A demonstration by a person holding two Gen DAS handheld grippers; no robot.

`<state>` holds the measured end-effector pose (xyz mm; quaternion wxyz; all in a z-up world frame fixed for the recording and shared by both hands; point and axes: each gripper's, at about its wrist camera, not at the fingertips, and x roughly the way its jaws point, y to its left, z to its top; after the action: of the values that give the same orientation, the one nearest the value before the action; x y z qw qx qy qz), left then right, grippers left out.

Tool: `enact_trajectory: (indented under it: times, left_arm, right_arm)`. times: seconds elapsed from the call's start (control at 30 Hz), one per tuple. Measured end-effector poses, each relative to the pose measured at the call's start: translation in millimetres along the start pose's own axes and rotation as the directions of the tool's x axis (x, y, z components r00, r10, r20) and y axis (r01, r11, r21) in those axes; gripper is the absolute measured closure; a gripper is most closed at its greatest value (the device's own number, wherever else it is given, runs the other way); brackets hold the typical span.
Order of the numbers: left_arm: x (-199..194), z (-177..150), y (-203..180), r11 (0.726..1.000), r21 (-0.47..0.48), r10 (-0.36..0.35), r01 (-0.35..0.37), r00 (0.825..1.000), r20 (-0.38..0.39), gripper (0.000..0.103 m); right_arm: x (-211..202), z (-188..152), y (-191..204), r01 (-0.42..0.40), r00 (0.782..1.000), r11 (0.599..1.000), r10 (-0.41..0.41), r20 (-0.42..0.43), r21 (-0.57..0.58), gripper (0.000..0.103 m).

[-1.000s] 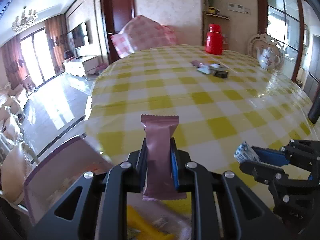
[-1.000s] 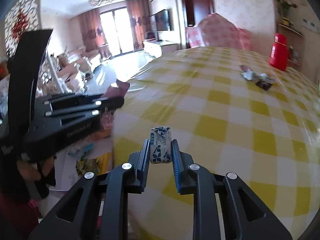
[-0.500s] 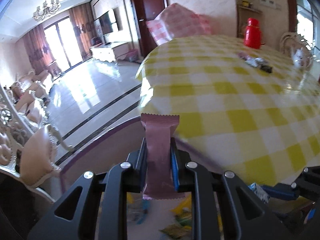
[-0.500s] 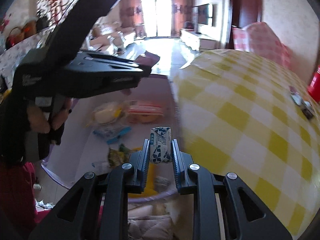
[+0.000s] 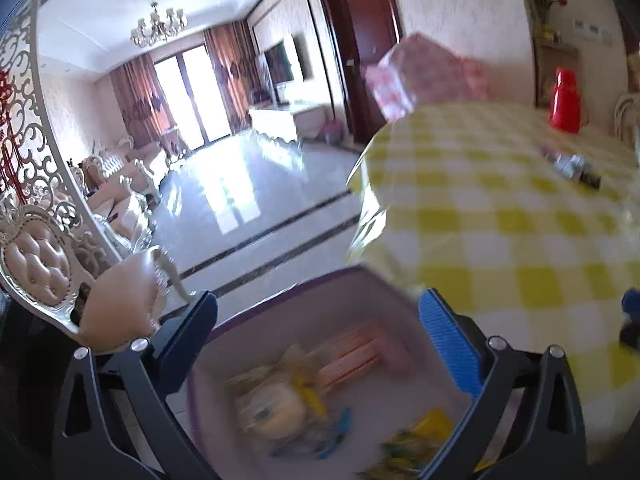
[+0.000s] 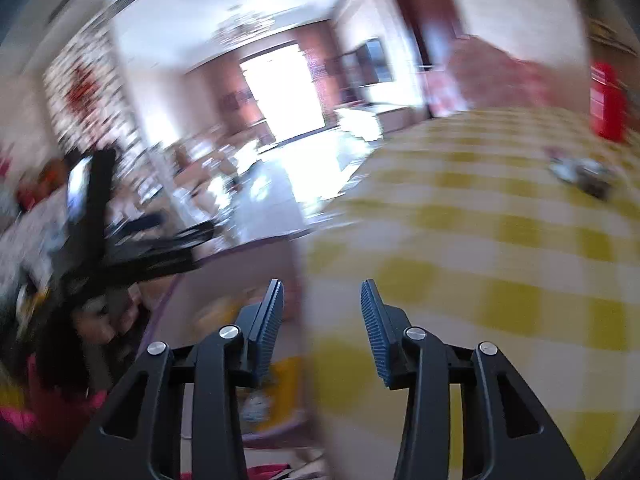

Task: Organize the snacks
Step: 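Carry the pink bar and blue-white candy to the purple box and open both tools, then move both open tools back over the table toward the remaining snacks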

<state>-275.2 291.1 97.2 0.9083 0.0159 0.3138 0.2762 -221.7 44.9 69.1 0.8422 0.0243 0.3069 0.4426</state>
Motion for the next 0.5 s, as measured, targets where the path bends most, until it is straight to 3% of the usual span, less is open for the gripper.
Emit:
enact_trajectory:
  times: [0.13,0.2,0.23,0.3,0.33,0.43,0.5]
  left_arm:
    - [-17.0,11.5,-36.5,0.986,-0.030,-0.162,0.163,0.986,0.039,0.002]
    - [-22.0,22.9,-70.1,0.950,-0.040,-0.308,0.309,0.951,0.031,0.002]
    - [-22.1,26.6,-81.6,0.939,-0.042,-0.339,0.340,0.940,0.025,0.002]
    - [-20.7,41.6,-120.4,0.898,-0.037,-0.437,0.438,0.899,0.023,0.002]
    - [-18.0,50.8,-143.4,0.881,-0.035,-0.472,0.473,0.881,0.030,0.002]
    - [3.1,73.1,-202.5,0.853,-0.051,-0.519,0.519,0.855,0.022,0.002]
    - [26.0,87.7,-241.6,0.844,-0.072,-0.533,0.532,0.846,0.006,0.002]
  right_arm:
    - [-32.4,2.0,-58.3,0.121,0.991,0.986,-0.127,0.049,0.112,0.057]
    - [-41.6,-1.3,-79.6,0.175,0.981,0.974,-0.184,0.053,0.145,0.057]
    - [-45.9,-3.3,-90.1,0.195,0.977,0.967,-0.206,0.054,0.164,0.057]
    - [-56.9,-9.0,-114.2,0.238,0.966,0.948,-0.253,0.050,0.214,0.056]
    - [-61.4,-11.4,-122.3,0.260,0.960,0.938,-0.277,0.045,0.229,0.056]
    - [-75.3,-20.6,-148.5,0.318,0.940,0.912,-0.338,0.038,0.259,0.054]
    - [-85.3,-22.2,-164.6,0.358,0.926,0.895,-0.378,0.025,0.268,0.050]
